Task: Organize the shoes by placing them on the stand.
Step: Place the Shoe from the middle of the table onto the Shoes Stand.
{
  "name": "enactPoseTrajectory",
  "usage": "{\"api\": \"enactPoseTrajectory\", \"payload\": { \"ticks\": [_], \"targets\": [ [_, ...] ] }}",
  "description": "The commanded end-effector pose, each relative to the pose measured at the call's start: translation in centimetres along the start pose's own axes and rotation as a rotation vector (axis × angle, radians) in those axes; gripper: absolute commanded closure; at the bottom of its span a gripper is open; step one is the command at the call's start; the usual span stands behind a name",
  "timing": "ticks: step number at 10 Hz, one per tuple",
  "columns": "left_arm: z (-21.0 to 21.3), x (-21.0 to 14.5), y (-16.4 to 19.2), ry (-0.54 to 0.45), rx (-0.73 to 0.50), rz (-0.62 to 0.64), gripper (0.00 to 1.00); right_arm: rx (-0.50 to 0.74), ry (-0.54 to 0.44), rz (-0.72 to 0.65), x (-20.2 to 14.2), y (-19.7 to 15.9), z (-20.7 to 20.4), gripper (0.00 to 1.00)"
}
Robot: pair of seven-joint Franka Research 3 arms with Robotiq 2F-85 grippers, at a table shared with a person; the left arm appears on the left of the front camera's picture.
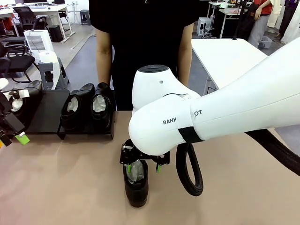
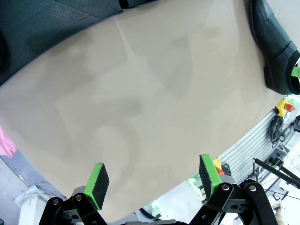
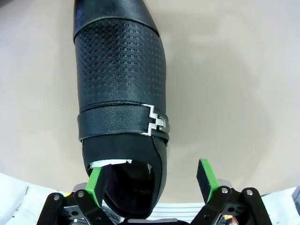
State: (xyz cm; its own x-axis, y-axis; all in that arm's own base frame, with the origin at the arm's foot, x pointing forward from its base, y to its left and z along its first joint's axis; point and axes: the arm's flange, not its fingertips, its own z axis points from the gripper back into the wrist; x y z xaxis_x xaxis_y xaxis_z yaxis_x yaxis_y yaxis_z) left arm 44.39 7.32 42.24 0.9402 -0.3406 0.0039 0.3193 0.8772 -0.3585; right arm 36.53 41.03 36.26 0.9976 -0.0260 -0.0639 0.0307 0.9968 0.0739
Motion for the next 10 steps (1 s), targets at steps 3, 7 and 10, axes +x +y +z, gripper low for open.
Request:
{"api": "enactPoseTrajectory", "payload": {
  "ticks": [3, 7, 10],
  "targets": [
    [0.0, -0.3, -0.2, -0.001, -0.008, -0.004, 0.0, 0.004, -0.021, 0.009, 0.1, 0.1, 0.0, 0.0],
    [0.0, -0.3, -0.2, -0.001, -0.008, -0.004, 0.0, -0.072, -0.161, 0.028, -1.4, -3.9, 5.5, 0.0],
    [0.0, -0.3, -0.2, -0.001, -0.008, -0.004, 0.0, -0.139, -0.252, -0.002, -0.4, -14.1, 10.4, 0.0]
  ]
}}
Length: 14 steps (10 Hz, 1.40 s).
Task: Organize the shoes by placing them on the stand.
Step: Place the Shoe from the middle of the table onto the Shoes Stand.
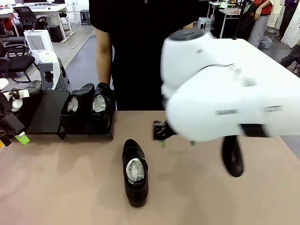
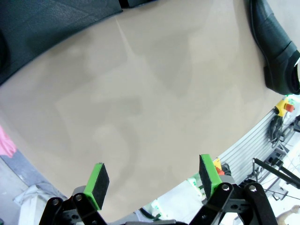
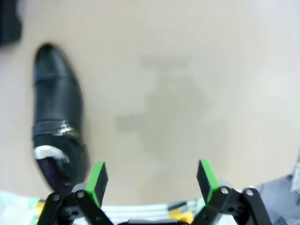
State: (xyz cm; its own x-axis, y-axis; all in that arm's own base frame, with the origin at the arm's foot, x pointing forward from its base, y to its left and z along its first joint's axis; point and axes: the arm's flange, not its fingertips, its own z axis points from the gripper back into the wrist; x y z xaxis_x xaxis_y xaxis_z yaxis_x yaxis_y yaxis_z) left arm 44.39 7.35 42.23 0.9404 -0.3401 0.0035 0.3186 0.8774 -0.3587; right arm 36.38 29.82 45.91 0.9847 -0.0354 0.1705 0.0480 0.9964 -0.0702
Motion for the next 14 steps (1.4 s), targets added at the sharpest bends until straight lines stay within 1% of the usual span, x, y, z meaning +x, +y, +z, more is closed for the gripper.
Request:
{"api": "enactPoseTrajectory", "payload": {
  "ticks": [1, 2, 3, 4, 5, 6, 7, 8, 9, 10, 11, 12, 13, 14],
  "targets": [
    [0.0, 0.0, 0.0, 0.0, 0.0, 0.0, 0.0, 0.066, 0.004, -0.04, 0.5, -7.2, -1.0, 0.0],
    [-0.7, 0.1, -2.6, -0.004, -0.042, -0.006, 0.0, 0.067, 0.021, -0.087, 0.9, -9.1, -2.0, 0.0],
    [-1.7, 0.2, -5.9, -0.008, -0.066, 0.021, 0.0, 0.06, 0.043, -0.153, 1.4, -10.6, -3.1, 0.0],
    [-2.5, 0.1, -9.2, -0.003, -0.132, 0.072, 0.0, 0.054, 0.066, -0.237, 1.8, -11.9, -4.2, 0.0],
    [-2.8, -0.2, -12.4, -0.026, -0.184, 0.109, 0.0, 0.069, 0.089, -0.292, 1.9, -12.4, -5.3, 0.0],
    [-2.8, -0.3, -14.0, -0.084, -0.153, 0.143, 0.0, 0.027, 0.056, -0.174, 1.7, -12.3, -3.2, 0.0],
    [-2.2, -0.4, -13.0, -0.146, -0.021, 0.184, 0.0, 0.027, 0.056, -0.174, 1.7, -12.3, -3.2, 0.0],
    [-3.0, 0.5, -13.0, -0.009, -0.158, 0.09, 0.0, 0.027, 0.056, -0.174, 1.7, -12.3, -3.2, 0.0],
    [-3.0, 0.5, -13.0, -0.009, -0.158, 0.09, 0.0, 0.027, 0.056, -0.174, 1.7, -12.3, -3.2, 0.0],
    [-2.4, 0.2, -14.6, -0.068, -0.121, 0.128, 0.0, 0.027, 0.056, -0.174, 1.7, -12.3, -3.2, 0.0],
    [-3.3, 0.3, -17.3, -0.062, -0.101, 0.112, 0.0, 0.027, 0.056, -0.174, 1.7, -12.3, -3.2, 0.0],
    [-3.8, 0.4, -20.9, -0.03, -0.084, 0.084, 0.0, 0.027, 0.056, -0.174, 1.7, -12.3, -3.2, 0.0],
    [-3.8, 0.4, -24.4, -0.048, -0.07, 0.076, 0.0, 0.027, 0.056, -0.174, 1.7, -12.3, -3.2, 0.0],
    [-4.5, 0.4, -27.3, -0.047, -0.007, 0.122, 0.0, 0.027, 0.056, -0.174, 1.7, -12.3, -3.2, 0.0]
  ]
}}
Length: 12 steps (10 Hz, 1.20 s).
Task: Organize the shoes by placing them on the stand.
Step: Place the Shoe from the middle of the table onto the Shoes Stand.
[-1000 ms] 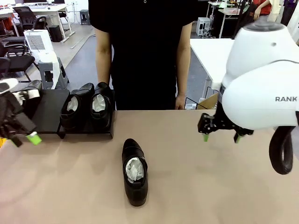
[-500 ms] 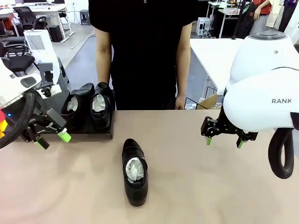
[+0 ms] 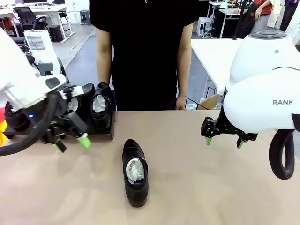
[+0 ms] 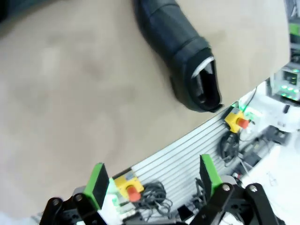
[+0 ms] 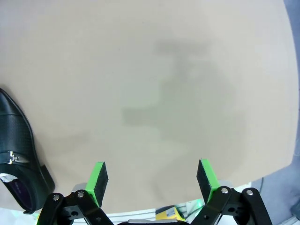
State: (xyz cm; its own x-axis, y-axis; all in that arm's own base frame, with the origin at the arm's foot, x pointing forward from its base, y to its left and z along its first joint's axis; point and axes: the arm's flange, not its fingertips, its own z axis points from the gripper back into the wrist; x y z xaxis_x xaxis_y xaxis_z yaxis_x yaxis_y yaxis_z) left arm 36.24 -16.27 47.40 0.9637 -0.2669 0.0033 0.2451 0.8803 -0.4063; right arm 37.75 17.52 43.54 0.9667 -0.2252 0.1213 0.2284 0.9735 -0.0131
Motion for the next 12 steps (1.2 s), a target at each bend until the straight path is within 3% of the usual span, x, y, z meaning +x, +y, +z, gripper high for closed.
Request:
{"api": "enactPoseTrajectory", "payload": {
  "ticks": [1, 2, 3, 4, 5, 7, 11, 12],
  "targets": [
    [-2.9, 0.0, -3.5, 0.085, 0.141, 0.186, 0.0, -0.003, -0.002, 0.015, 0.3, -0.2, 0.4, 0.0],
    [-4.7, 0.2, -4.0, 0.138, 0.174, 0.255, 0.0, -0.003, -0.002, 0.015, 0.3, -0.2, 0.4, 0.0],
    [-5.5, 0.1, -4.7, 0.107, 0.181, 0.308, 0.0, -0.003, -0.002, 0.015, 0.3, -0.2, 0.4, 0.0],
    [-5.5, 0.5, -4.5, 0.081, 0.135, 0.292, 0.0, -0.003, -0.002, 0.015, 0.3, -0.2, 0.4, 0.0],
    [-5.5, -1.0, -5.3, 0.087, 0.169, 0.235, 0.0, -0.003, -0.002, 0.015, 0.3, -0.2, 0.4, 0.0],
    [-6.7, -0.4, -4.9, 0.103, 0.173, 0.284, 0.0, -0.003, -0.002, 0.015, 0.3, -0.2, 0.4, 0.0],
    [-10.3, 0.4, -8.0, -0.113, 0.18, 0.244, 0.0, -0.003, -0.002, 0.015, 0.3, -0.2, 0.4, 0.0],
    [-10.9, 1.0, -8.2, -0.115, 0.192, 0.239, 0.0, -0.003, -0.002, 0.015, 0.3, -0.2, 0.4, 0.0]
  ]
}}
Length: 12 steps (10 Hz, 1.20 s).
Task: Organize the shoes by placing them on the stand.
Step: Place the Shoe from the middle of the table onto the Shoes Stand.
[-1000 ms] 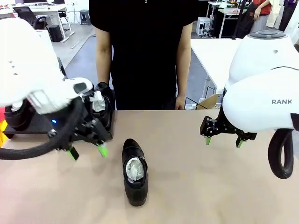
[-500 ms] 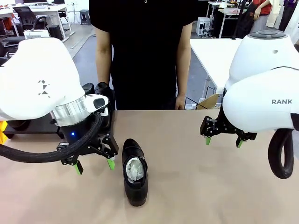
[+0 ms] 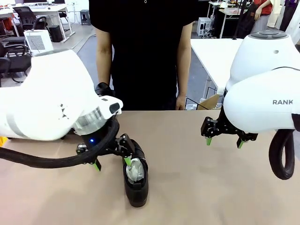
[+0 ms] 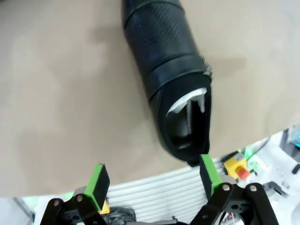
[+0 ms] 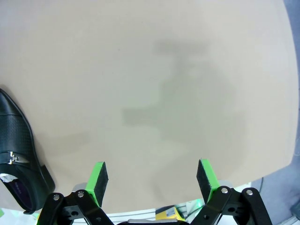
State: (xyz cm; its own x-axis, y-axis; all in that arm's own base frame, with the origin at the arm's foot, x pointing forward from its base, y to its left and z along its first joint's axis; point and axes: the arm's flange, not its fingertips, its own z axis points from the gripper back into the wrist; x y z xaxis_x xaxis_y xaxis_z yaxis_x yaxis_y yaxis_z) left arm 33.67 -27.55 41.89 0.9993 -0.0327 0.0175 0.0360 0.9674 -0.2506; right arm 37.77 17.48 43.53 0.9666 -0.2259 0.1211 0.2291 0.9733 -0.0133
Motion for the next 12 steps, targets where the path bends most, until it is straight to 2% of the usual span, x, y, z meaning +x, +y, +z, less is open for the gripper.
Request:
{"api": "enactPoseTrajectory", "payload": {
  "ticks": [1, 3, 9, 12],
  "targets": [
    [-2.3, 0.5, -0.4, 0.002, 0.048, 0.017, 0.0, -0.002, -0.002, 0.016, 0.3, -0.2, 0.4, 0.0],
    [-4.2, 0.6, -0.8, 0.002, 0.091, -0.007, 0.0, -0.002, -0.002, 0.016, 0.3, -0.2, 0.4, 0.0],
    [-7.6, 1.0, -1.2, 0.011, 0.121, -0.009, 0.0, -0.002, -0.002, 0.016, 0.3, -0.2, 0.4, 0.0],
    [-7.7, 0.8, -1.7, 0.015, 0.129, 0.017, 0.55, -0.002, -0.002, 0.016, 0.3, -0.2, 0.4, 0.0]
  ]
}}
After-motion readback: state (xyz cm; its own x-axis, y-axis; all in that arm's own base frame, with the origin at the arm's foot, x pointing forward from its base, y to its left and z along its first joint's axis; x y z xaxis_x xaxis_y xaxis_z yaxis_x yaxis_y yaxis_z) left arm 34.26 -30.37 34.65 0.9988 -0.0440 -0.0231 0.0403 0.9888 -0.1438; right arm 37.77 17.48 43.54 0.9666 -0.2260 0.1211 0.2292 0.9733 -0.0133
